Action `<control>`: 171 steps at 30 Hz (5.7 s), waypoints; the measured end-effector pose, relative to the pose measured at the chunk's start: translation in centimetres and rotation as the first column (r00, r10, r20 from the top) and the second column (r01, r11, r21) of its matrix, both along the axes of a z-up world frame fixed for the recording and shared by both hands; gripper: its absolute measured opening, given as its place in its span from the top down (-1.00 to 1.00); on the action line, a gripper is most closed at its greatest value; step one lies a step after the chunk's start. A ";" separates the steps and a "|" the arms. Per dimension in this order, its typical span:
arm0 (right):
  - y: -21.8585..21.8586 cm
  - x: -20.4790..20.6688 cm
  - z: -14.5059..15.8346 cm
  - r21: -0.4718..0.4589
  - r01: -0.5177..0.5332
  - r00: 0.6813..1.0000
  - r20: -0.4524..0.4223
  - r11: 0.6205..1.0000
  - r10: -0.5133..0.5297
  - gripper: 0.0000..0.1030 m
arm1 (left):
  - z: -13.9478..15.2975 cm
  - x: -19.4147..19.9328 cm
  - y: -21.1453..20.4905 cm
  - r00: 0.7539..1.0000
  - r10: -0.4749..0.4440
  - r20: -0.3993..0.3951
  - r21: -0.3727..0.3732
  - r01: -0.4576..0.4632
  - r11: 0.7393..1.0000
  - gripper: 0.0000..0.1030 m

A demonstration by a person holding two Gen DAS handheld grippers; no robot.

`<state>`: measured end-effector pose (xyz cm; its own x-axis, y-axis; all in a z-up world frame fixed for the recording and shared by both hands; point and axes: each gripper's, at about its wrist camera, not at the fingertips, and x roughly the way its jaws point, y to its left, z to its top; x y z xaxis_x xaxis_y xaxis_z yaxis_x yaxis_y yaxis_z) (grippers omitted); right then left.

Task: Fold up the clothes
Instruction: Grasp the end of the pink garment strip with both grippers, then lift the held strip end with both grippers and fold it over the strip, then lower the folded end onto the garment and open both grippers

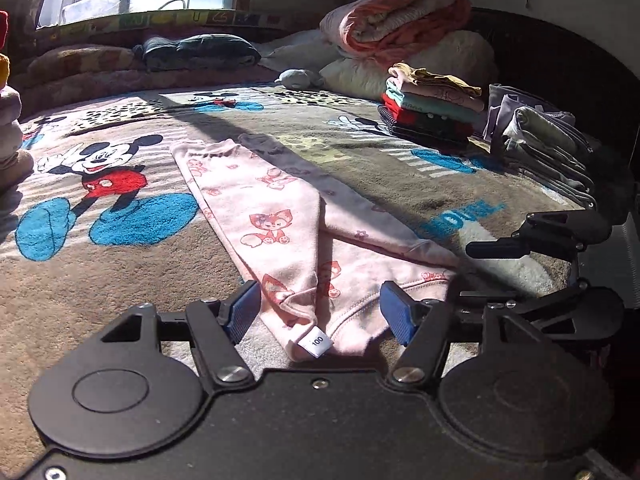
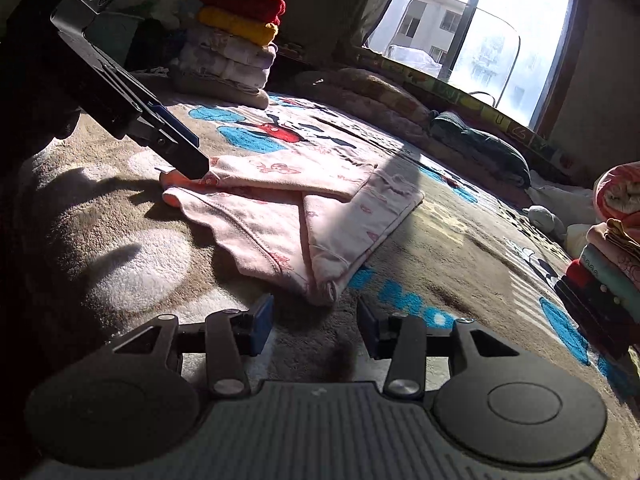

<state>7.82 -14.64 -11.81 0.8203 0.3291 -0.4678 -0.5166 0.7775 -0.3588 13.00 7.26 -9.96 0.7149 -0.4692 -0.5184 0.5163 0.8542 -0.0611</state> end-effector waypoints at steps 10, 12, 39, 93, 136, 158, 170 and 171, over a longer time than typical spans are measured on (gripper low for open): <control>1.7 0.5 -1.0 -0.187 -0.002 0.992 0.121 0.982 0.025 0.09 | -3.9 -3.8 -3.6 0.941 -0.206 0.267 0.608 0.001 0.794 -0.28; 1.9 0.8 -1.1 -0.197 -0.003 0.990 0.136 0.980 0.031 0.09 | -4.7 -3.6 -4.7 0.916 -0.245 0.318 0.668 -0.032 0.744 -0.28; 3.4 -0.2 -0.9 -0.347 -0.101 0.949 0.249 0.933 0.195 0.18 | -5.9 -2.7 -5.9 0.861 -0.319 0.397 0.738 -0.093 0.668 0.07; -0.1 -4.1 -0.7 -0.438 -0.128 0.919 0.286 0.890 0.272 0.09 | -6.9 -7.5 -6.0 0.855 -0.356 0.377 0.791 -0.098 0.603 0.26; -9.5 14.4 7.3 0.656 -0.094 0.936 -0.197 0.749 0.290 0.68 | 2.0 7.3 2.0 0.997 -0.079 0.010 -0.082 0.080 0.993 0.85; -9.8 19.6 3.3 0.790 0.094 0.915 -0.309 0.605 0.261 0.66 | 1.6 12.8 6.1 0.995 0.001 -0.104 -0.414 -0.044 0.909 0.92; -9.4 26.6 4.1 0.829 0.102 0.954 -0.239 0.550 0.182 0.67 | 2.8 19.7 6.6 0.994 0.084 -0.075 -0.463 -0.109 0.880 0.94; -9.4 27.3 3.9 0.830 0.108 0.954 -0.242 0.547 0.179 0.67 | 2.8 20.3 6.6 0.993 0.088 -0.075 -0.465 -0.113 0.878 0.94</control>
